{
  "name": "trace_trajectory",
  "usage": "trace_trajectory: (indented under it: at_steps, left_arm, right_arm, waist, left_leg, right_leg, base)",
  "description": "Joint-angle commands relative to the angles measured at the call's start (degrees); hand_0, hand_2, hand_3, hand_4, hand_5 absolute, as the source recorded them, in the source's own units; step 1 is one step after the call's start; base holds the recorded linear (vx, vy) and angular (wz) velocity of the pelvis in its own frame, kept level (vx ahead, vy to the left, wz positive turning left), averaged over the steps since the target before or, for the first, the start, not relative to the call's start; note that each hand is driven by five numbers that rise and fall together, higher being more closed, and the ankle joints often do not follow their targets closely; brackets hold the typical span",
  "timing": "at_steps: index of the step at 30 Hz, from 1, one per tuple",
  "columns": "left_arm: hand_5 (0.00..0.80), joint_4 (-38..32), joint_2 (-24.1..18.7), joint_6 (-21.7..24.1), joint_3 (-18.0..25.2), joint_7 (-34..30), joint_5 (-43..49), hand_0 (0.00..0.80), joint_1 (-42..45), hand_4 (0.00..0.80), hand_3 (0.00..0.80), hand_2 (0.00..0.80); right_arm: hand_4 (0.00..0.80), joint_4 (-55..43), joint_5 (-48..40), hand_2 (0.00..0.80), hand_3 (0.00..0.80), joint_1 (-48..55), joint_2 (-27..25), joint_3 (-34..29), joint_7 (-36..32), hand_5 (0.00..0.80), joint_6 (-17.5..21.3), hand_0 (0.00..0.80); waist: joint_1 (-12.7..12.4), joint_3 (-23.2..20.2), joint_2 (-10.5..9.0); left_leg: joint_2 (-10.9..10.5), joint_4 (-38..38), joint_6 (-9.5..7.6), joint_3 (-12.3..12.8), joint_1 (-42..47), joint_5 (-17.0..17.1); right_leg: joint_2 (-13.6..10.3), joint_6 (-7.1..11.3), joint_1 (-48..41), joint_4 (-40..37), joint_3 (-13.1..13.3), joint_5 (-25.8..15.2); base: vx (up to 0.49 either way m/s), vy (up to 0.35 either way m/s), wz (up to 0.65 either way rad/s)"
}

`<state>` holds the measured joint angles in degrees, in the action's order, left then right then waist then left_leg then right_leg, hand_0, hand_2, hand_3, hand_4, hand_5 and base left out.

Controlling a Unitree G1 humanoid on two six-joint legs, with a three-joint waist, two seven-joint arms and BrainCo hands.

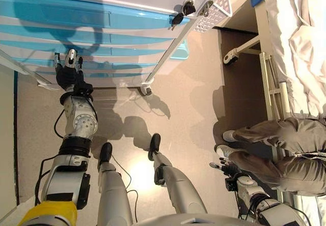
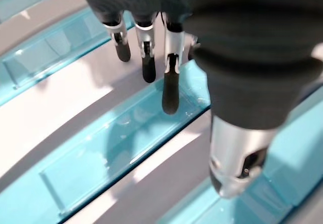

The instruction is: Open the drawer and pick up the medicine

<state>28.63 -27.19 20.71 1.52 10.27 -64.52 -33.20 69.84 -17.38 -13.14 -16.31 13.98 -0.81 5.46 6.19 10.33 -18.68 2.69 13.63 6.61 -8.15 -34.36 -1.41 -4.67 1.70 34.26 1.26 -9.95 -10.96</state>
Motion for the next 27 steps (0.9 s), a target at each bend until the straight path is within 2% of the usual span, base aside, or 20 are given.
trace_trajectory:
  at_steps: [1,20,27]
  left_arm:
    - [0.000,-3.47,-3.32,4.10,0.83,-4.07,1.76,0.000,-12.21,0.000,0.000,0.000]
    - [0.000,-4.83,2.90,1.25,-0.04,-7.54,2.03,0.000,-5.09,0.000,0.000,0.000]
    - [0.000,-5.06,3.85,0.95,-0.61,-8.25,2.04,0.000,-4.03,0.000,0.000,0.000]
  right_arm:
    - [0.000,0.42,1.61,0.000,0.000,0.78,-2.22,2.00,0.73,0.000,-0.74,0.000]
    - [0.000,-0.01,1.77,0.000,0.000,1.42,-1.95,1.06,0.57,0.000,-0.45,0.000]
    - [0.000,0.17,1.69,0.000,0.000,1.49,-1.82,0.81,0.56,0.000,-0.28,0.000]
  waist:
    - [1.79,-2.56,2.30]
    - [1.30,-1.38,2.29]
    - [1.08,-1.01,2.41]
  left_leg:
    - [-2.12,-3.27,-4.53,-0.75,-1.01,2.16]
    - [-2.28,-2.98,-4.65,-0.70,-1.45,2.34]
    - [-2.35,-2.93,-4.65,-0.59,-1.51,2.48]
  right_leg:
    - [1.56,4.77,-2.54,6.19,-1.11,5.99]
    - [1.37,4.52,-1.96,6.66,-1.32,5.82]
    - [1.26,4.49,-1.86,6.88,-1.36,5.75]
  base:
    - [0.000,0.000,0.00]
    - [0.000,0.000,0.00]
    - [0.000,0.000,0.00]
